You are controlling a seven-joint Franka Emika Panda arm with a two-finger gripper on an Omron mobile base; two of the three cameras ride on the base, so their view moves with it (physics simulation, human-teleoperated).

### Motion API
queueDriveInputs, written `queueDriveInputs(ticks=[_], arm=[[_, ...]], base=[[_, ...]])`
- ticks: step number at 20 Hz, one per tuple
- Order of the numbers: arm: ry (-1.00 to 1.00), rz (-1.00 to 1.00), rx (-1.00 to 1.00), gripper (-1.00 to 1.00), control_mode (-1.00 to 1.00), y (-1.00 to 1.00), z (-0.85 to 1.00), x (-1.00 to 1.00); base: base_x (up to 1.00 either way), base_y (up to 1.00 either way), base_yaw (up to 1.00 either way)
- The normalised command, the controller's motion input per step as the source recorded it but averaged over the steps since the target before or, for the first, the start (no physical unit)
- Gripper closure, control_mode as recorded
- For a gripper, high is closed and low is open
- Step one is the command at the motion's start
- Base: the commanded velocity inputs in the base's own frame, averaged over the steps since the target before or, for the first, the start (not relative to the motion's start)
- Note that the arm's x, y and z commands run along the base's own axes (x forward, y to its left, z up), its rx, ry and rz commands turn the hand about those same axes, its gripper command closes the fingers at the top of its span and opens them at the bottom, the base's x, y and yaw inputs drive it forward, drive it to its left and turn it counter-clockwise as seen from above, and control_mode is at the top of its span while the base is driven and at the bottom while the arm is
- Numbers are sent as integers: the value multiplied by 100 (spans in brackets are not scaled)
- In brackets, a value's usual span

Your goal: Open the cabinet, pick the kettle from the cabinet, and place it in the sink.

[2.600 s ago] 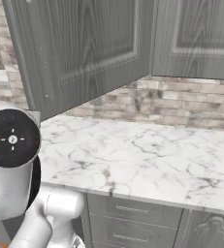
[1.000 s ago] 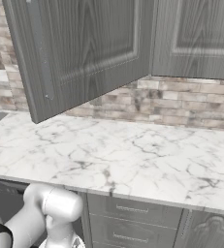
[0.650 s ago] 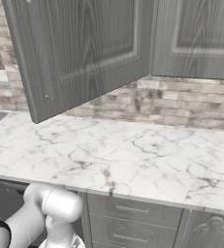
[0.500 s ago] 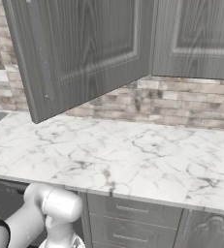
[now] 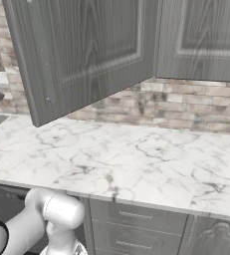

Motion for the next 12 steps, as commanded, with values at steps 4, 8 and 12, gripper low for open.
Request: queueDriveInputs(ticks=[4,8,12], arm=[[-25,-3,6,-100,-100,-14,-7,4],[-31,0,0,-100,-100,-1,-12,16],[-28,0,0,-100,-100,0,-10,25]], base=[[0,0,0],[0,0,0],[0,0,0]])
